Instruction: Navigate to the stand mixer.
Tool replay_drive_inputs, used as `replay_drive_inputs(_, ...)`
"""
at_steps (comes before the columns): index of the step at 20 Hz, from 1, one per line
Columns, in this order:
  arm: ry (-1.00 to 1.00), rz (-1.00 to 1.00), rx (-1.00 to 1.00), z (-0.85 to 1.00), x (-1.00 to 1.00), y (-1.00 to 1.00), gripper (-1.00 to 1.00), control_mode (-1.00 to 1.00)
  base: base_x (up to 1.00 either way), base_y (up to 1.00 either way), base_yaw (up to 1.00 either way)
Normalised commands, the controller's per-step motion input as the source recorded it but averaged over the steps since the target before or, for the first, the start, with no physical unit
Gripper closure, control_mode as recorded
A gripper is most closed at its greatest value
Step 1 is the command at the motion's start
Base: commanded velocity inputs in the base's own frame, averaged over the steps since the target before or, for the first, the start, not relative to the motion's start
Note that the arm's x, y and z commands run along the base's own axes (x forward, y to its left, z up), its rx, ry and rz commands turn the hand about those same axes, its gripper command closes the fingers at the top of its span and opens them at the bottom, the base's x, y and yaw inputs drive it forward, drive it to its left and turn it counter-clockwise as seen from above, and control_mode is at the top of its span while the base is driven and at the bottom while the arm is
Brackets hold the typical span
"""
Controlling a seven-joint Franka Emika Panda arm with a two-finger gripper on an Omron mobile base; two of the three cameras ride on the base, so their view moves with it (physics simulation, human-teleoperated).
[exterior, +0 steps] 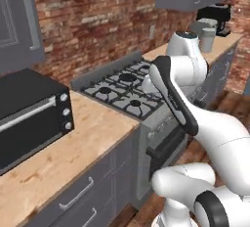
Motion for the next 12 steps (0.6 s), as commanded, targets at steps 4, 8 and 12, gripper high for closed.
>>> replay_drive_inputs(4,0.00,0.00,0.00,0.00,0.00,0.00,-1.00,1.00,0.00,-0.04,-0.91)
replay_drive_inputs(8,0.00,0.00,0.00,0.00,0.00,0.00,-1.00,1.00,0.00,-0.01,-0.93)
replay_drive_inputs(12,0.00,0.00,0.00,0.00,0.00,0.00,-1.00,1.00,0.00,-0.08,-0.87)
